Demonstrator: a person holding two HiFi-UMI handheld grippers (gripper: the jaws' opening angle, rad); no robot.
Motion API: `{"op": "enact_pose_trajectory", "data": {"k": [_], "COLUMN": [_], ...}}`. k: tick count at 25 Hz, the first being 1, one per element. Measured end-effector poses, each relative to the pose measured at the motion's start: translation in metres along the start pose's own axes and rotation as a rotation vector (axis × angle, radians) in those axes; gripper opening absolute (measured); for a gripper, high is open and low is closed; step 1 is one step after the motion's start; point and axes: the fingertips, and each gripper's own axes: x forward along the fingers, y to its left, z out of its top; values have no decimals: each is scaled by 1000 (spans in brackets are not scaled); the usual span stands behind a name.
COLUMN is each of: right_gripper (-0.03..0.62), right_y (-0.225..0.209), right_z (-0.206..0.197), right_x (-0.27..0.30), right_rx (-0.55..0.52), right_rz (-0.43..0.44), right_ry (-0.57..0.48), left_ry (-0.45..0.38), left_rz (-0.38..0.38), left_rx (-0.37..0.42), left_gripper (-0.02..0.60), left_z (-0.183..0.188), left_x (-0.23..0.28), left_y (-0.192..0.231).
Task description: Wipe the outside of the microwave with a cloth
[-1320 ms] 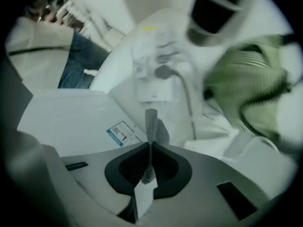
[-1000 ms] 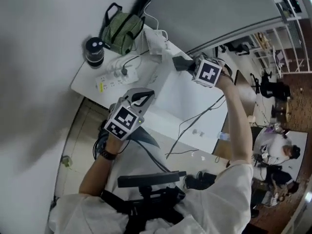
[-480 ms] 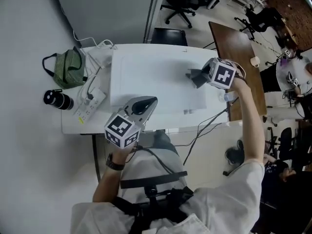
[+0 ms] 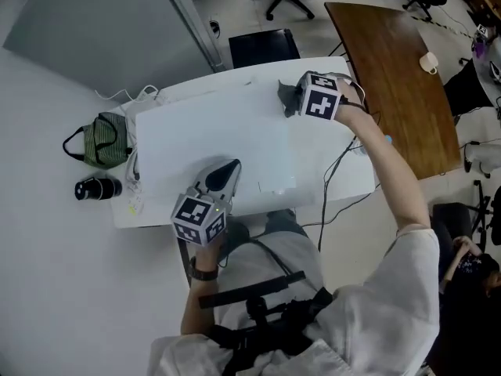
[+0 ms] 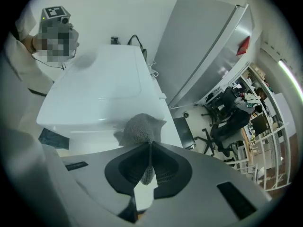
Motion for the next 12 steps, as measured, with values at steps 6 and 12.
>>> {"op": "enact_pose_trajectory", "data": {"k": [6, 12], "right_gripper": [29, 29], "right_y": [57, 172], "right_z": [-9, -38], "right_x": [18, 12], "right_rx": [-108, -235], "right_rz": [122, 311], "right_ry": [-96, -121], "left_ry": [78, 153], "left_rz": [86, 54], "left_rx": [76, 113], "left_gripper": [28, 26], "left_z": [2, -8], "left_x": [38, 83], "left_y": [-11, -26]}}
